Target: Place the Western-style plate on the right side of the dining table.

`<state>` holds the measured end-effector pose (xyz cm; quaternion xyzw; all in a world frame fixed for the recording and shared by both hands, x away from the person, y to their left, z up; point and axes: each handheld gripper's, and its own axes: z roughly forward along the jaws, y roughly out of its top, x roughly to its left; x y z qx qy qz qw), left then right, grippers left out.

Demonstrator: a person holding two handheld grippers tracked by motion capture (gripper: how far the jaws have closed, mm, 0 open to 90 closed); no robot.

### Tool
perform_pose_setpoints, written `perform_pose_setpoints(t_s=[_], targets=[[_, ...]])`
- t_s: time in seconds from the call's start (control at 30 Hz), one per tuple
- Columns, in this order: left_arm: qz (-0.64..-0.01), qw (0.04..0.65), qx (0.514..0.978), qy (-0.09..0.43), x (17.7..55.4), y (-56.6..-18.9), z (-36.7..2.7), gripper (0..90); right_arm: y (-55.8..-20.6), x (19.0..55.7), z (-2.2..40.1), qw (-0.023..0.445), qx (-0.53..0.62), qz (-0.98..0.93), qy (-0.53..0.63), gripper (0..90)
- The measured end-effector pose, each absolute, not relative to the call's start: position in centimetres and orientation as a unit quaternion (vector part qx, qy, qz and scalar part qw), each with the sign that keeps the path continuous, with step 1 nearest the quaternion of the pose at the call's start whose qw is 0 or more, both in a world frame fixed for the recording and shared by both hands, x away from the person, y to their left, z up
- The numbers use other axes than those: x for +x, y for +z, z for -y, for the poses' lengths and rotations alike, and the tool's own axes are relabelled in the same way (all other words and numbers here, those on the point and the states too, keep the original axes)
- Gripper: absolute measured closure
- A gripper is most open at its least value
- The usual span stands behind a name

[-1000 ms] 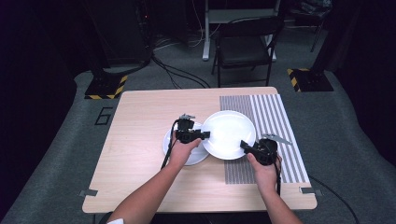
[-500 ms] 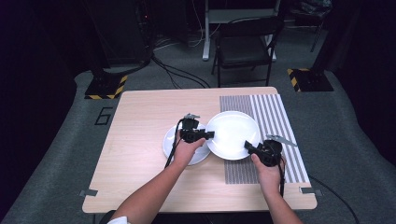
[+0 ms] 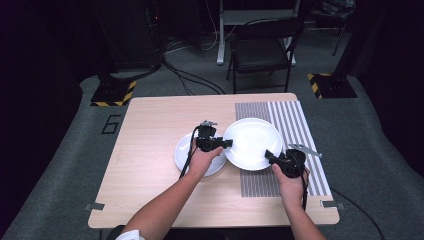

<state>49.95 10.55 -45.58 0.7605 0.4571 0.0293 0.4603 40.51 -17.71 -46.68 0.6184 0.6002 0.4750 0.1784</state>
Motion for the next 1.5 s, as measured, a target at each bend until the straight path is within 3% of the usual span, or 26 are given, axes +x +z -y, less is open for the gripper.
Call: perform_pose_setpoints(t_s=[1.5], targets=[[-0.448, 0.464, 0.764, 0.019, 51.0, -46.5, -7.3, 59.3, -47.5, 40.4, 20.2, 0.190, 0.640, -0.582, 0.464, 51.6]])
